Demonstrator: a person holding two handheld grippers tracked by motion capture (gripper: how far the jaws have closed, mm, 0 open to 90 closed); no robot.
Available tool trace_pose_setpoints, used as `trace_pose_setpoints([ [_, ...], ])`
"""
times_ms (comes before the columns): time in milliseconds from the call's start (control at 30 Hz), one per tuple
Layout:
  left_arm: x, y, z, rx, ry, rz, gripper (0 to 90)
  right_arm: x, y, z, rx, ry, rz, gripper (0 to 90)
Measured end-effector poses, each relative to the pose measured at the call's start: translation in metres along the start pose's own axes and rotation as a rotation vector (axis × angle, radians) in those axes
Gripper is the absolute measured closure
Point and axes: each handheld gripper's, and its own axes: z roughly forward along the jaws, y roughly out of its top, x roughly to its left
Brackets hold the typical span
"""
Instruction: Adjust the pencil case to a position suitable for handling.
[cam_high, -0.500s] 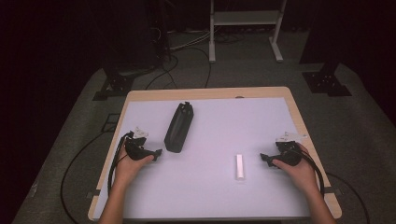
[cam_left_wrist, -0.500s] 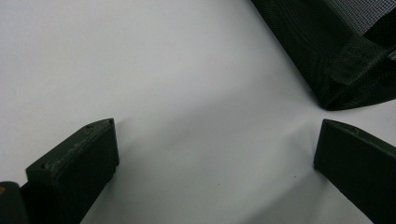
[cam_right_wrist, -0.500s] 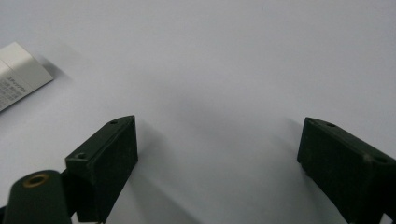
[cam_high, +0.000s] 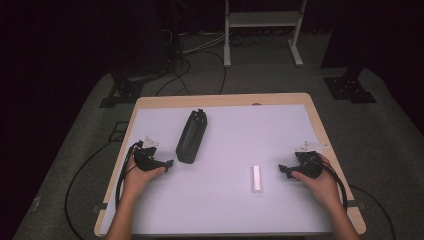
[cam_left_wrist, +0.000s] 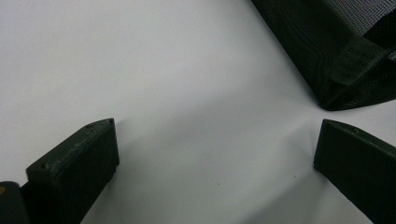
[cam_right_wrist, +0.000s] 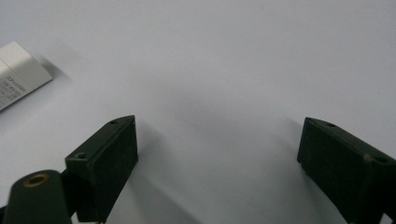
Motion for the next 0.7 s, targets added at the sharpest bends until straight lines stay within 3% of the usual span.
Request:
trace_pose_setpoints([
  [133,0.0,0.0,0.0,-0.002,-0.001,0.003,0.5,0.0,0.0,0.0,0.0,0.001,0.0,11.3],
  [267,-0.002,0.001,-0.003,-0.028,-0.019,0.002,11.7,0.0,0.0,0.0,0.0,0.0,0.0,11.3],
  [400,-0.003,0.004,-0.006,-0.034,-0.018,0.018,14.2,0.0,0.0,0.0,0.0,0.001,0.0,11.3],
  [700,-0.007,0.012,-0.021,-0.06,-0.06,-0.001,24.8,0.0,0.0,0.0,0.0,0.002,0.001,11.3],
])
